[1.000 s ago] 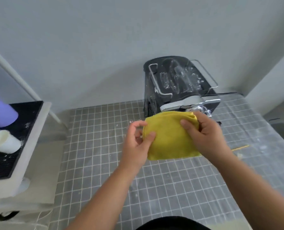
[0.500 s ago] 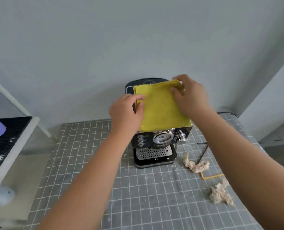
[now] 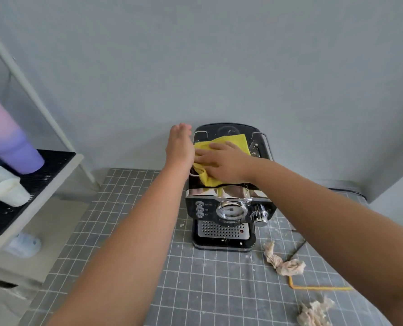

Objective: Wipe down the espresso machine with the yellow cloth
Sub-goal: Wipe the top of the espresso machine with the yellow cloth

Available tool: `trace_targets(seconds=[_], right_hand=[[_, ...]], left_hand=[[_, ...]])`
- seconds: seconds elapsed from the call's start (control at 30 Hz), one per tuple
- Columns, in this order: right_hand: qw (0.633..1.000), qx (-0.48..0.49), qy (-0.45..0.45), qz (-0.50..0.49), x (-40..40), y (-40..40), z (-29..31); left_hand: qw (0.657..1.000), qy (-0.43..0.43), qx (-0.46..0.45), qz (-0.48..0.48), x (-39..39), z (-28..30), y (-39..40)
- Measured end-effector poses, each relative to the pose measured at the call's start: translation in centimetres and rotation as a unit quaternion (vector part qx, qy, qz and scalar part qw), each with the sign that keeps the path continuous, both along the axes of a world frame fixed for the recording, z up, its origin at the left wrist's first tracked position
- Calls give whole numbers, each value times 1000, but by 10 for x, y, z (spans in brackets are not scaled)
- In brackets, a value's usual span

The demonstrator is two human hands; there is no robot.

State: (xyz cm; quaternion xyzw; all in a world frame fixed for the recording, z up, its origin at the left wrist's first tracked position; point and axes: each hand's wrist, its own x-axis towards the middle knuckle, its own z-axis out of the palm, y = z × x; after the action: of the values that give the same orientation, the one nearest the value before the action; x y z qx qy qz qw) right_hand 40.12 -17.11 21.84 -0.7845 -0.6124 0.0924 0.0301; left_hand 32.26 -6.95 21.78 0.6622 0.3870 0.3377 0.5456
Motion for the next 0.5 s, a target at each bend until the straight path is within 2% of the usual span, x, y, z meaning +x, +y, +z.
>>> trace_targets(seconds=[0.13,0.3,0.5], right_hand=[[999,31,-9,-22,6,21,3],[992,18,-52,-110,9,43,0],[999,-5,1,-48,3,17,1]], left_hand=[[999,31,20,26,9,-4,-2],[968,202,119,91,8,-15,1],[948,279,143,59,7,-22,11]])
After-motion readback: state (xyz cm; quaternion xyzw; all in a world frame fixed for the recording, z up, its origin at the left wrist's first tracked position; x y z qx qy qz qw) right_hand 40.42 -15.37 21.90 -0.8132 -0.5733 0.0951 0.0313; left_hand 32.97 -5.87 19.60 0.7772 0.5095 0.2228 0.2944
